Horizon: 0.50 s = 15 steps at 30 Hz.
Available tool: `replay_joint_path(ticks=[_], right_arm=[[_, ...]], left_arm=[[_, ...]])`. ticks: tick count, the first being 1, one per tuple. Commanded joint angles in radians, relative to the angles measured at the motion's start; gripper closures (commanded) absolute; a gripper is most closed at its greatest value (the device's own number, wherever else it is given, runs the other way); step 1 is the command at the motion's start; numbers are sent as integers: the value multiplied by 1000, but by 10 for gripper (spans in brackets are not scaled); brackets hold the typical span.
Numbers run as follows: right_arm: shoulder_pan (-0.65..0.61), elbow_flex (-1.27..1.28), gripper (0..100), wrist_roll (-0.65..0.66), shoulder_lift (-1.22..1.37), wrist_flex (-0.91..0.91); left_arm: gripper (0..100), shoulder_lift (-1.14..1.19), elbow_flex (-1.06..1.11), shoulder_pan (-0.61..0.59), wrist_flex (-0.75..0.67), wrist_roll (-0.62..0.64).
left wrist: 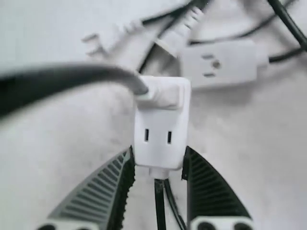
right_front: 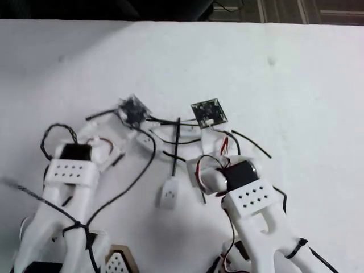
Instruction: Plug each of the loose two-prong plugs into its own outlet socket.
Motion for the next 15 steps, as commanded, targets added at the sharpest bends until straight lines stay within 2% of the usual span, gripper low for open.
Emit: replay_joint_path(ticks=[1,6,15], right_arm=[[10,-6,886,6,-21,-15],[10,-6,886,3,-21,-15],[10,-6,886,3,-21,-16]], left_arm=[[977,1,-137,-2,20,29],[978,102,-298,25,8,31],[977,717,-842,30,15,78]])
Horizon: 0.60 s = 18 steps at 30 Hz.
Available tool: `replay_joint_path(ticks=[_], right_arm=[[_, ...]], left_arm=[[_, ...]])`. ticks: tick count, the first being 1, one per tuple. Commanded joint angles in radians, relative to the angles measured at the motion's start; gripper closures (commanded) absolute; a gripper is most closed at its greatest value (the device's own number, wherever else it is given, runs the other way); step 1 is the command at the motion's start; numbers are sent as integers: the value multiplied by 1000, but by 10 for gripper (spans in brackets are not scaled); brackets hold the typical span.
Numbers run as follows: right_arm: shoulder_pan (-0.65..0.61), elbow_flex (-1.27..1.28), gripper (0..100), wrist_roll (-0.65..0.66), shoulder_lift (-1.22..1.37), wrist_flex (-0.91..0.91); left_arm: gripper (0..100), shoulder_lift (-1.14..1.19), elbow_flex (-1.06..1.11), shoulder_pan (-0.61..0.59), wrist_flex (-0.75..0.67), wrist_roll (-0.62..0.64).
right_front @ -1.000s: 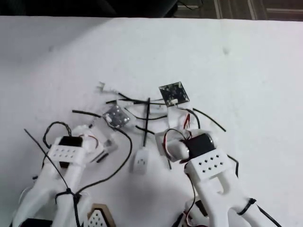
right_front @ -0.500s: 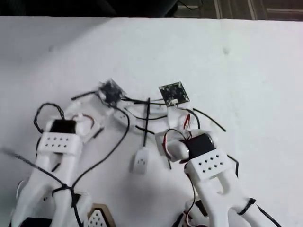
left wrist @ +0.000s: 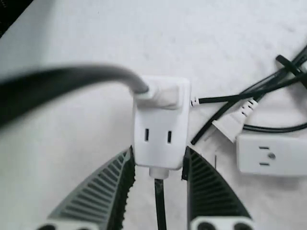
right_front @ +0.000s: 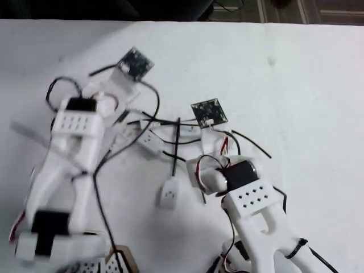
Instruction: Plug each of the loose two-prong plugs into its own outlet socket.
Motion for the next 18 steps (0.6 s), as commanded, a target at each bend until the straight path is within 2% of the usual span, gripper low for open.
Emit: replay_joint_path(ticks=[1,7,12,18], right_arm=[[10,-6,886,3,-19,-16],[10,-6,886,8,-19,-16],[10,-6,886,8,-19,-16],[10,-6,884,3,-19,-16]], left_arm=[[977,229,-295,12,8,14],[977,509,-615,13,12,14],[967,648,-773,13,40,54],[730,671,-904,7,236,175]])
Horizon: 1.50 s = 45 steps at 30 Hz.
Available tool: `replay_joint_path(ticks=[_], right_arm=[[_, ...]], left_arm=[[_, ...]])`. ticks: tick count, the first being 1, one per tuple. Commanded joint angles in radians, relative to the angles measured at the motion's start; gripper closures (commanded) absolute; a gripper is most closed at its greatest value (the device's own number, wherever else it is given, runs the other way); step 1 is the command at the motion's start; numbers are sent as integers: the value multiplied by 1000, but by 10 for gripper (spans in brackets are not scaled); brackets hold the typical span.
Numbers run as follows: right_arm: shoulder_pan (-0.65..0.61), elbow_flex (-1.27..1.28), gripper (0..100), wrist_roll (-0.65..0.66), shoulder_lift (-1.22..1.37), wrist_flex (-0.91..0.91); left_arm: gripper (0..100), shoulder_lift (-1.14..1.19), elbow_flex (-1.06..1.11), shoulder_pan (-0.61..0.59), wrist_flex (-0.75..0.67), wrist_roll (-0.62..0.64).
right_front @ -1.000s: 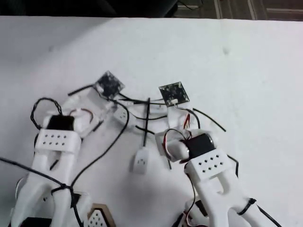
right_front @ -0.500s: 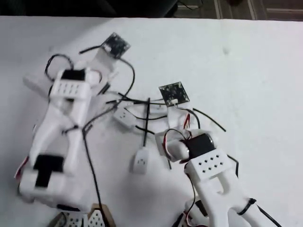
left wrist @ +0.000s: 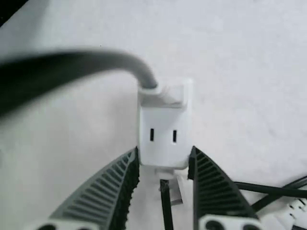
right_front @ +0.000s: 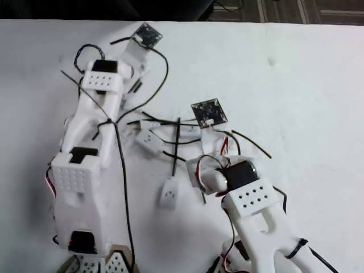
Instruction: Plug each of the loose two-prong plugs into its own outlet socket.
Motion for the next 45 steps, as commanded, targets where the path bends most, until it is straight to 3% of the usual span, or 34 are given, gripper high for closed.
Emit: replay_joint_path(ticks=[1,8,16,25,34,36,40,45], right_arm=[[10,-6,884,3,-19,-16],[10,-6,884,2,-19,-16],[101,-6,885,2,-19,-54],[226,-6,885,8,-19,-114],[229,-8,884,9,-19,-114],[229,-8,883,9,-19,-114],[229,-8,883,9,-19,-114],[229,-8,883,9,-19,-114]], left_arm=[[717,-21,-129,-2,117,83],[725,-19,-333,22,381,84],[725,-4,-382,99,569,-75],[722,183,-318,160,466,-163],[728,294,-319,219,407,-181],[776,292,-319,219,402,-187],[978,285,-341,219,396,-189],[972,294,-345,214,397,-187]])
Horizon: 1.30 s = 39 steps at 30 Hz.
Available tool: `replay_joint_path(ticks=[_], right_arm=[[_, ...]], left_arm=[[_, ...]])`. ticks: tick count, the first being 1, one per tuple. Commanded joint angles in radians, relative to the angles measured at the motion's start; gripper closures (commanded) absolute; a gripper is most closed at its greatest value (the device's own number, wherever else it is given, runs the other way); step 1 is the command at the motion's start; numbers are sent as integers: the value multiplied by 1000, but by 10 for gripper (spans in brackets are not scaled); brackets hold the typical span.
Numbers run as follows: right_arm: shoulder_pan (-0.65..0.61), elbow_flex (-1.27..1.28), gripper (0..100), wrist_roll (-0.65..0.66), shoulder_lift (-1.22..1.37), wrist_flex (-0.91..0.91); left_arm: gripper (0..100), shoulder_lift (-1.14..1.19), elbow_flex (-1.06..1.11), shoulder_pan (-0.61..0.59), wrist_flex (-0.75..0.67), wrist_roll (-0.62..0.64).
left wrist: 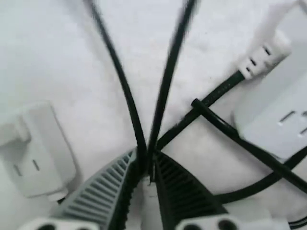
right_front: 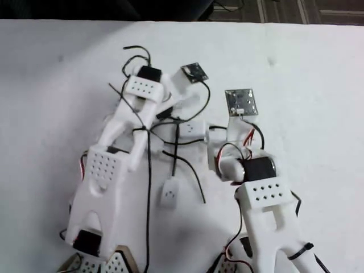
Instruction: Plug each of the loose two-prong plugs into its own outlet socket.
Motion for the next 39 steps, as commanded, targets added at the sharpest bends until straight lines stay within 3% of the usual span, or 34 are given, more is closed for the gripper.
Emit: replay_joint_path(ticks=[1,6,10,14,20,26,32,39], right_arm=[[12,-8,883,9,-19,-15],[8,-8,883,9,-19,-15],[7,-8,883,9,-19,-15],[5,-8,883,9,-19,-15],[4,-6,884,9,-19,-15],[4,-6,884,9,-19,-15],[7,-6,885,9,-19,-15],[12,-6,886,9,-28,-12]], left_arm=[[975,-21,-34,-1,-2,-3],[931,-36,-124,2,100,-5],[827,-35,-184,-5,123,0],[735,-33,-172,-28,84,2],[731,-33,-46,-61,-58,-6],[740,-33,72,-58,-104,-9],[976,-38,87,-53,-32,-158],[980,-54,75,-35,107,-170]])
